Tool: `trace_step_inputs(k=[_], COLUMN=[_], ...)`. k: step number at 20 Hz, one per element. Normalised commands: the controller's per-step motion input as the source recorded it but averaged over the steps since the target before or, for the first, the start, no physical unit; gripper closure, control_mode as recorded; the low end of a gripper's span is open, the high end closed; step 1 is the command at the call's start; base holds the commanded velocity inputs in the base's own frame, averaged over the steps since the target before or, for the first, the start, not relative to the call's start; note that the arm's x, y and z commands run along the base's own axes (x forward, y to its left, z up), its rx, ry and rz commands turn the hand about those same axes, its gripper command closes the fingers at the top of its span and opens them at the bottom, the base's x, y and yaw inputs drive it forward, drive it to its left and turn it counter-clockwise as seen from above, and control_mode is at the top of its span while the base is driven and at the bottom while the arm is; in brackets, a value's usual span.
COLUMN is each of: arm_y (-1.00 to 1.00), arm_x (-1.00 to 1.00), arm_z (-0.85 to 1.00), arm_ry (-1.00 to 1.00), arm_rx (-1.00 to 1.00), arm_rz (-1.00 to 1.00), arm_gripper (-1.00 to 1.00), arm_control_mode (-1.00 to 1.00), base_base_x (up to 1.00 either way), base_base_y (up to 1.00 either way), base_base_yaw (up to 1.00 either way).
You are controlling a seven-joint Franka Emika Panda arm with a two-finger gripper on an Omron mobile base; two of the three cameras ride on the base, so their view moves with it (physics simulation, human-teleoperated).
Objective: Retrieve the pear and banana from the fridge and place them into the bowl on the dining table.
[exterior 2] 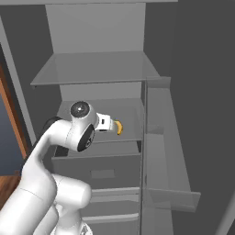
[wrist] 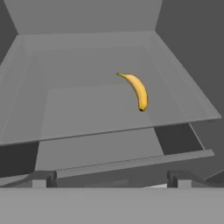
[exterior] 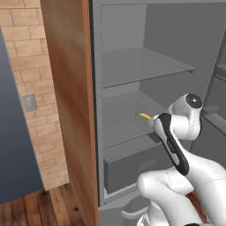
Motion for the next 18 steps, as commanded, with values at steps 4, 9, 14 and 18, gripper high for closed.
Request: trace_step_inputs(k=[4,9,14,18], arm_y=[-0.17,-0.03,0.00,-0.01], arm_x=[0.36,0.24,0.15,0.07], arm_z=[-0.08,-0.23,-0.26,-0.19], arm_ry=[0.00,0.01,0.00,0.00], arm_rx=[0.00,0.00,0.00,0.00], arm_rz=[0.00,0.00,0.00,-0.06], arm_gripper=[-1.00,-1.00,-1.00,-1.00], arm_control_mode=[-1.00,-1.00,-1.00,-1.00], base_base_x=[0.00,0.00,0.00,0.00], base_base_y=[0.00,0.00,0.00,0.00], base_base_yaw=[0.00,0.00,0.00,0.00])
